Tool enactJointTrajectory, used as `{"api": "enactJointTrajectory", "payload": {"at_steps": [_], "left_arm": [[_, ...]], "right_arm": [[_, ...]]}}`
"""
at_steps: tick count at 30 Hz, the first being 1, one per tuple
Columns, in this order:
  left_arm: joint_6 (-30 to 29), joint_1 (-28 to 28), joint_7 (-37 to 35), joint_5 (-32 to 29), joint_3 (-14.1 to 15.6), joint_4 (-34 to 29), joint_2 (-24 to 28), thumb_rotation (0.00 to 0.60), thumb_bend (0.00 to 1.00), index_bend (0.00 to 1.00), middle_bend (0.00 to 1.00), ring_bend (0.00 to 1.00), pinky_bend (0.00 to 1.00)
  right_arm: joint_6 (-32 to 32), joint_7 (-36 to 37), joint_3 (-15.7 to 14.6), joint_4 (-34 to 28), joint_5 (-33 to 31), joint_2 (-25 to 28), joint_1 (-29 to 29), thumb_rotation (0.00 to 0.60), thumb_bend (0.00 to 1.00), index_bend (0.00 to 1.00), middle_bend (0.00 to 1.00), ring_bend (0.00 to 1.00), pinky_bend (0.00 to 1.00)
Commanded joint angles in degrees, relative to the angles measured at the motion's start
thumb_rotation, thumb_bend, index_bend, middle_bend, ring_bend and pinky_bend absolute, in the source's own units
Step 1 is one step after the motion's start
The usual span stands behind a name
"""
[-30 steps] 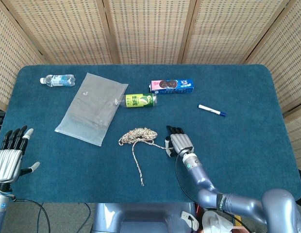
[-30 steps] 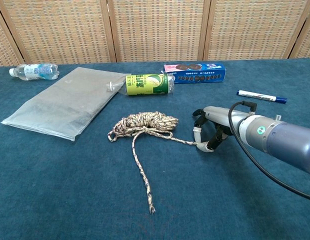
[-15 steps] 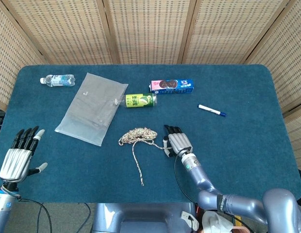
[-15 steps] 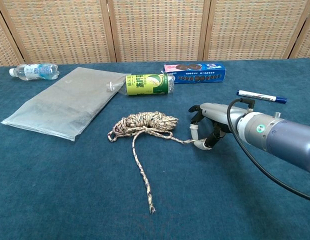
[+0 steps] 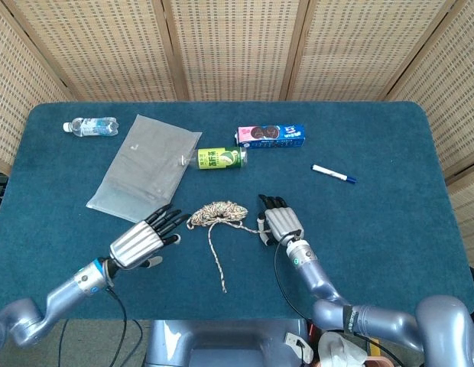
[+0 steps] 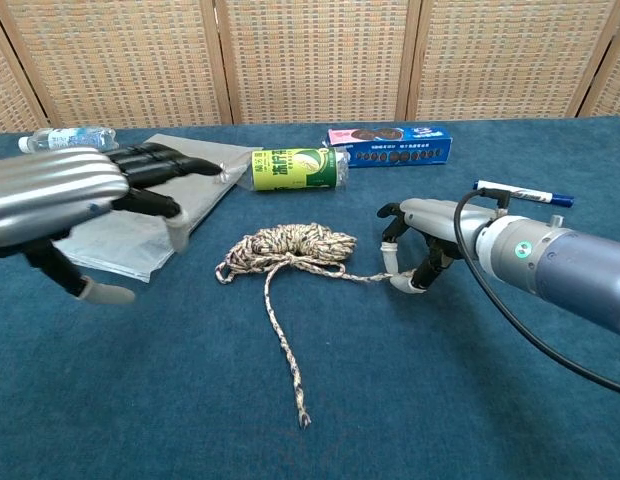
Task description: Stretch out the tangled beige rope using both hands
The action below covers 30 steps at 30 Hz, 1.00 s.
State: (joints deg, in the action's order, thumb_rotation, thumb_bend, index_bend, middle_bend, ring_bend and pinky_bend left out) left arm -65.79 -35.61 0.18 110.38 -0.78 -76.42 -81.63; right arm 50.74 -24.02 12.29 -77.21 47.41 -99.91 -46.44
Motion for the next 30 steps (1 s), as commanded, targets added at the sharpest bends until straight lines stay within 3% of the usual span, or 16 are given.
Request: {"api": "enactJointTrajectory", "payload": {"at_steps": [1, 21, 30], "left_arm": [[2.49, -4.36, -3.95, 1.40, 0.50, 3.55, -4.95, 0.600, 0.22, 0.44, 0.00, 0.00, 0.00], [5.41, -11.51, -9.02, -1.43, 3.34, 19.81, -18.87, 0.600, 0.31, 0.49, 0.00, 0.00, 0.00], [5.32, -13.35, -11.44, -3.18, 4.04, 23.97, -21.84, 0.600, 0.35, 0.50, 0.00, 0.00, 0.00]], "right_arm": [[-0.17, -0.08, 0.18, 0.06, -0.41, -0.10, -0.23, 0.600, 0.45, 0.65, 0.00, 0.00, 0.00], [-1.45, -0.71, 0.23, 2.43, -2.00, -2.58, -1.83, 0.600, 0.45, 0.65, 0.00, 0.00, 0.00], [-2.31, 0.54, 0.58, 3.22, -2.30, -2.59, -1.93, 0.600, 0.46, 0.65, 0.00, 0.00, 0.00]]}}
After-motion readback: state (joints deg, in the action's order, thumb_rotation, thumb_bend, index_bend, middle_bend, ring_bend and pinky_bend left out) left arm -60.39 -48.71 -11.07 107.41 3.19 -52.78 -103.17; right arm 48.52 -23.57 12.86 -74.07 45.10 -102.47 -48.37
